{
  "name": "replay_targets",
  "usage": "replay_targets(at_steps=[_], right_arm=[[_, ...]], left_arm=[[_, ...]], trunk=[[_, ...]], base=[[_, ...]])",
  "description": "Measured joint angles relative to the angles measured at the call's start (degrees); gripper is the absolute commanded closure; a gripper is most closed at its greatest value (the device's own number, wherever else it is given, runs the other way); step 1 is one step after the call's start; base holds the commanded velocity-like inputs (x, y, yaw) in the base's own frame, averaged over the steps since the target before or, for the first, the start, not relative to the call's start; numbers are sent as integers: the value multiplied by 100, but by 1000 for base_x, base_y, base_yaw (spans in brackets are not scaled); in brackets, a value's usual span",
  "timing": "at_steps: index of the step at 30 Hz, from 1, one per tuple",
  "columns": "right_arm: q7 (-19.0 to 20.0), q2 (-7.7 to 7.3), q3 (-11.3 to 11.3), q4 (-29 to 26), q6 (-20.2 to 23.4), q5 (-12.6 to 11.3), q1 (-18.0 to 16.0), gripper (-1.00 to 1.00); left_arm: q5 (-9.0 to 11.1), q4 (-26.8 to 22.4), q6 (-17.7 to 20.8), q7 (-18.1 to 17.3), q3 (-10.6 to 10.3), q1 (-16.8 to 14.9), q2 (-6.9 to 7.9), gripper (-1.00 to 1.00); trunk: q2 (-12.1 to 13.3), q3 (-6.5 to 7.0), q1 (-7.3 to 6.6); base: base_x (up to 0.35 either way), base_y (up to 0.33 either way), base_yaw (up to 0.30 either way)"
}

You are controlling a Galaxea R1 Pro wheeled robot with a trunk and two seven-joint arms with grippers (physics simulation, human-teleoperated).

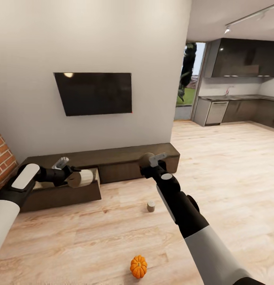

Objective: Place each of the two pumpkins and all three candles from the living room inside a cabinet in the living room (use any cabinet), then make sure every cabinet is closed, and position the cauldron so it is next to a table in the living room.

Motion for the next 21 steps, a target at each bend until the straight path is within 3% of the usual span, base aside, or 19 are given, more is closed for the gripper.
replay_targets(at_steps=[13, 21], right_arm=[[12, 15, 23, 104, -15, -1, 1, 100], [12, 15, 22, 103, -14, 8, 1, 100]], left_arm=[[6, -6, -1, 1, 12, 0, -13, 100], [31, 24, -7, 0, 24, -1, -6, 100]], trunk=[[521, 233, -286], [842, 377, -461]], base=[[0, 0, 231], [0, 0, 122]])
